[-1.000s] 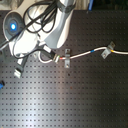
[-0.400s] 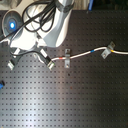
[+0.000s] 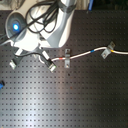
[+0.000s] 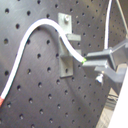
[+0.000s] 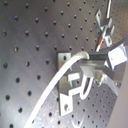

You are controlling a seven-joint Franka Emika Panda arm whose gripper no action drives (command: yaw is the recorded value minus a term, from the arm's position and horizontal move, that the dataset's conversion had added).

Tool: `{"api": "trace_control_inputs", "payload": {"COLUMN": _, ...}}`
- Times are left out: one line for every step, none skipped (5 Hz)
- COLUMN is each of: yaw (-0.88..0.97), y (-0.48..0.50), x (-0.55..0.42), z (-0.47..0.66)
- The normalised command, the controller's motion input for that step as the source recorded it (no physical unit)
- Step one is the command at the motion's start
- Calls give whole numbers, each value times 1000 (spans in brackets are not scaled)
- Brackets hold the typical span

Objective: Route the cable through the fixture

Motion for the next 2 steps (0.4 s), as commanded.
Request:
{"api": "trace_control_inputs", "payload": {"yaw": 200, "y": -239, "x": -111, "z": -15}}
{"api": "trace_control_inputs", "payload": {"yaw": 320, "y": -113, "x": -10, "z": -59}}
